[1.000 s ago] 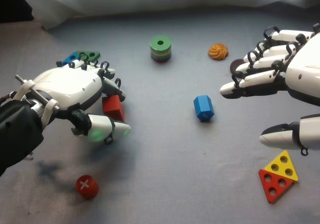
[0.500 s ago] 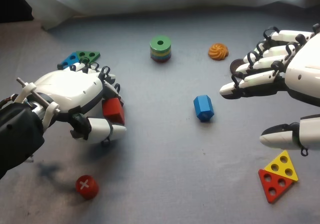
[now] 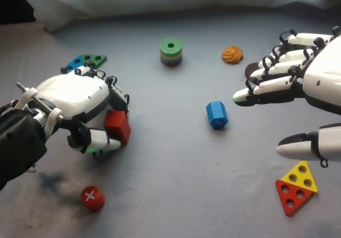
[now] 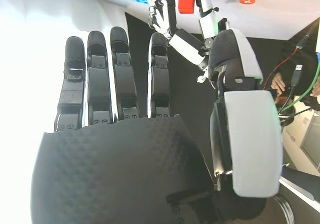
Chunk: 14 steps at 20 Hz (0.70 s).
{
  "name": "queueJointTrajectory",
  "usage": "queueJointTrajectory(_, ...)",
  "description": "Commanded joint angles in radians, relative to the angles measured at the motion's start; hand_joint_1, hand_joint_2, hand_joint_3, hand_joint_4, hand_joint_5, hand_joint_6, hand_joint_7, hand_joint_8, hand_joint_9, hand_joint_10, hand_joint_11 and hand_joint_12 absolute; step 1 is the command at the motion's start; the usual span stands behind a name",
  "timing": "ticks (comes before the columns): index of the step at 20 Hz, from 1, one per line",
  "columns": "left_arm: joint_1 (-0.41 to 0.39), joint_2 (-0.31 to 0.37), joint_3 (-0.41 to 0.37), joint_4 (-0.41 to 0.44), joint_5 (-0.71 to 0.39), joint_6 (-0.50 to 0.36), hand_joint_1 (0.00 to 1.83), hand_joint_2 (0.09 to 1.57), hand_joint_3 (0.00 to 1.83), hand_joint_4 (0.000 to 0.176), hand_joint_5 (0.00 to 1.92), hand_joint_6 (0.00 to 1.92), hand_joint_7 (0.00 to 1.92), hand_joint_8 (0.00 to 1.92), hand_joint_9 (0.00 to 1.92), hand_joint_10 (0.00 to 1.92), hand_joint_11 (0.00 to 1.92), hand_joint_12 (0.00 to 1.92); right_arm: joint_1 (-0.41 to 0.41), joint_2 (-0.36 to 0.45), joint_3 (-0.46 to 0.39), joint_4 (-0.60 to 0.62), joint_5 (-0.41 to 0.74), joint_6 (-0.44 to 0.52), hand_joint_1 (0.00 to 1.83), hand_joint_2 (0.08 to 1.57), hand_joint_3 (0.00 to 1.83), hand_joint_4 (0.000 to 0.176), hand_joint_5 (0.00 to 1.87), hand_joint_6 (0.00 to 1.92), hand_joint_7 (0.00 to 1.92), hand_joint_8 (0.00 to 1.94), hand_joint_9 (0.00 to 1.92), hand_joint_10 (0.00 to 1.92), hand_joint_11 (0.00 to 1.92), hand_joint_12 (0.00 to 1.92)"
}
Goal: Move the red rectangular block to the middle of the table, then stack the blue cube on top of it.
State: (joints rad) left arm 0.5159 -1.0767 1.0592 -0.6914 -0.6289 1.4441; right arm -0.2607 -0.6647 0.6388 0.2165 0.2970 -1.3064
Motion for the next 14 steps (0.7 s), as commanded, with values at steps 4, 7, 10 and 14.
queueJointTrajectory(4, -0.003, 0.004, 0.004, 0.026, -0.088, 0.003, 1.04, 1.10, 0.00, 0.150, 1.02, 0.92, 0.46, 0.00, 0.33, 0.00, 0.00, 0.63, 0.014, 0.011, -0.003, -0.004, 0.108, 0.007, 0.42, 1.15, 0.00, 0.000, 0.36, 0.01, 0.35, 0.01, 0.28, 0.00, 0.00, 0.67)
queueJointTrajectory(7, -0.013, 0.005, 0.003, 0.029, -0.080, 0.003, 1.03, 1.10, 0.00, 0.154, 1.01, 0.93, 0.48, 0.01, 0.34, 0.00, 0.00, 0.61, 0.014, 0.011, -0.003, -0.004, 0.108, 0.007, 0.41, 1.15, 0.00, 0.000, 0.34, 0.00, 0.34, 0.00, 0.28, 0.00, 0.00, 0.67)
queueJointTrajectory(10, -0.042, 0.005, -0.004, 0.000, -0.058, 0.041, 1.04, 1.10, 0.00, 0.142, 1.01, 0.94, 0.48, 0.00, 0.34, 0.00, 0.00, 0.60, 0.014, 0.011, -0.003, -0.004, 0.108, 0.007, 0.45, 1.15, 0.00, 0.000, 0.36, 0.00, 0.36, 0.00, 0.30, 0.01, 0.00, 0.74)
queueJointTrajectory(14, -0.091, 0.005, -0.025, -0.093, -0.044, 0.134, 1.04, 1.10, 0.00, 0.148, 1.01, 0.92, 0.48, 0.00, 0.36, 0.01, 0.00, 0.68, 0.014, 0.011, -0.002, 0.003, 0.103, 0.009, 0.46, 1.15, 0.00, 0.000, 0.36, 0.00, 0.36, 0.00, 0.30, 0.01, 0.00, 0.73)
